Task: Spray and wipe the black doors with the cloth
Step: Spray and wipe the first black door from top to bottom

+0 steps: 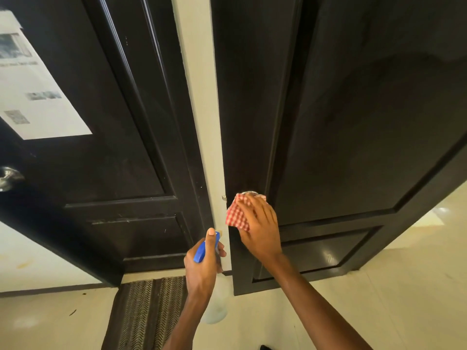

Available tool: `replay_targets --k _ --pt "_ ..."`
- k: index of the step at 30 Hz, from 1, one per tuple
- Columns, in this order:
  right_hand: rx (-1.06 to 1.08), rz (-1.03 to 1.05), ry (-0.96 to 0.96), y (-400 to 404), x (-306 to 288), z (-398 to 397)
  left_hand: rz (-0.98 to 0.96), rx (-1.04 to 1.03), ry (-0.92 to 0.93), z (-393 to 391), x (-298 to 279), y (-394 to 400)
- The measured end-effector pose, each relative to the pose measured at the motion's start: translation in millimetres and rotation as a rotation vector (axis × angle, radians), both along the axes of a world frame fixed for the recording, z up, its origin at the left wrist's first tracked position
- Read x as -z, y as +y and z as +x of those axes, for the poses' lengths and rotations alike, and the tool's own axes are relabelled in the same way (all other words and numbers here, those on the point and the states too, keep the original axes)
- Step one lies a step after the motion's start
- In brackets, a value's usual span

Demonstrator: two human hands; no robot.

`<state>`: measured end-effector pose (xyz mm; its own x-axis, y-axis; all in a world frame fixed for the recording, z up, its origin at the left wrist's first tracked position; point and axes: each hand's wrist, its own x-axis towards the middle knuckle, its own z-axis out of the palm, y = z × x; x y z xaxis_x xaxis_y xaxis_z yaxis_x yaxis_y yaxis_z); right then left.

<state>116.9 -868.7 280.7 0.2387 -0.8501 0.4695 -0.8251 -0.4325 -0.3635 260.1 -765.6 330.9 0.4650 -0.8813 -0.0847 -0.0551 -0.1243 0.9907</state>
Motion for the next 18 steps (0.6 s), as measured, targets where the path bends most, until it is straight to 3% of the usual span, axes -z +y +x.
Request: replay_targets --k 4,7,12,18 --pt "-0.128 -0.15 0.406 -6 -14 12 0.004 -0.025 -0.02 7 2 1" --pt "-0.237 -0.225 0.56 -15 -24 -1 0.013 -0.024 -0.023 10 2 -1" --pt "-0.042 -0.223 0.213 -8 -8 -14 0.006 -0.031 -0.003 14 0 2" --pt "0.195 -0.032 -0.177 -1 -1 -1 -0.008 -0.064 0.027 26 -2 13"
